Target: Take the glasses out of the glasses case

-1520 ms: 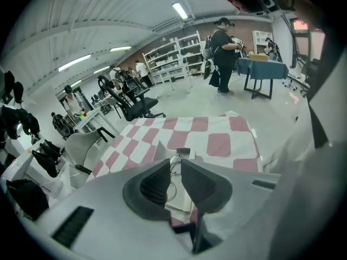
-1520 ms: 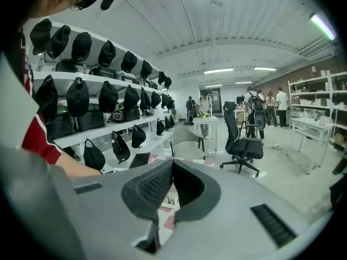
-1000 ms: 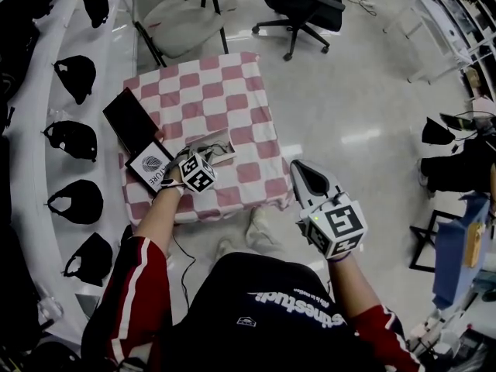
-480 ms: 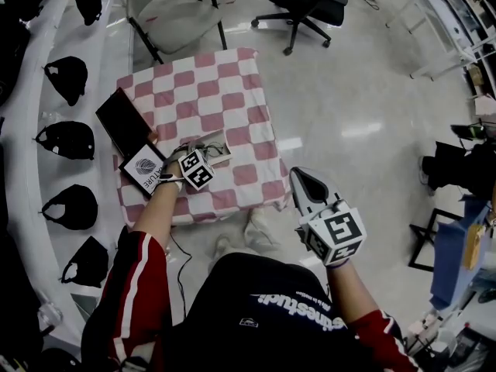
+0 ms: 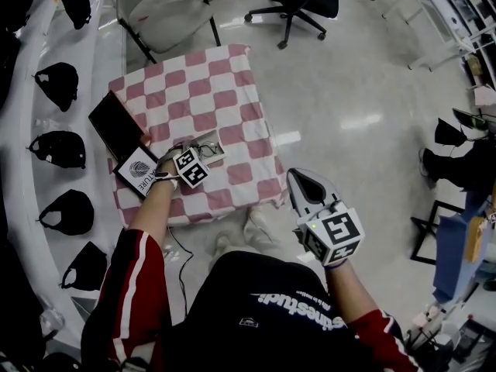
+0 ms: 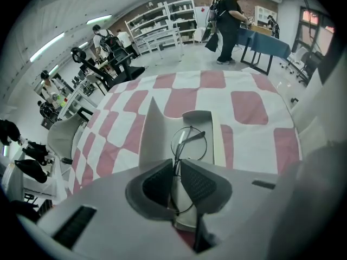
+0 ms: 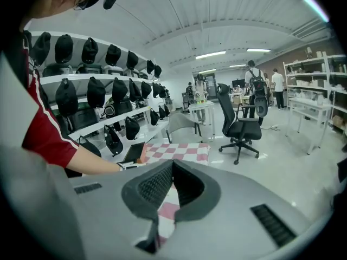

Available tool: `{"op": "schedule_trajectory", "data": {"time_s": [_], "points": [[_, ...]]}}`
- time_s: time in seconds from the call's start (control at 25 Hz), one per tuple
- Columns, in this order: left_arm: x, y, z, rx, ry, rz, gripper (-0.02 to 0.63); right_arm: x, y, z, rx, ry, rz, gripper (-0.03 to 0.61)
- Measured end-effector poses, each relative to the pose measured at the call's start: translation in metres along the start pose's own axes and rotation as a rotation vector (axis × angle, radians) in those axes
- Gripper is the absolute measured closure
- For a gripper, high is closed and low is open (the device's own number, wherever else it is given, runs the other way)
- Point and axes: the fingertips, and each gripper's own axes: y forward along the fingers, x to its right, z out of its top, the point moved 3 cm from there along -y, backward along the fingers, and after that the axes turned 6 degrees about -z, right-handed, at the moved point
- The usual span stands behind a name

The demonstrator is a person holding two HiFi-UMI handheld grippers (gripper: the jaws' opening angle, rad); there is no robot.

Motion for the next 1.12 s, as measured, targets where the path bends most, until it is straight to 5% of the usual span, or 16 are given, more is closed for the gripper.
{"op": "schedule_trajectory", "data": {"time_s": [0.4, 1.12], "points": [[0.003, -0.008, -0.001, -0.015, 0.038, -0.01, 0.6, -0.001, -0.005, -0.002, 0.003, 0.006, 0.003, 0.577], [0.003, -0.038, 0.017, 0.093, 0.01, 0.052, 0.603, -0.013, -0.021, 0.013, 0.043, -0.007, 0.006, 0.577]]}}
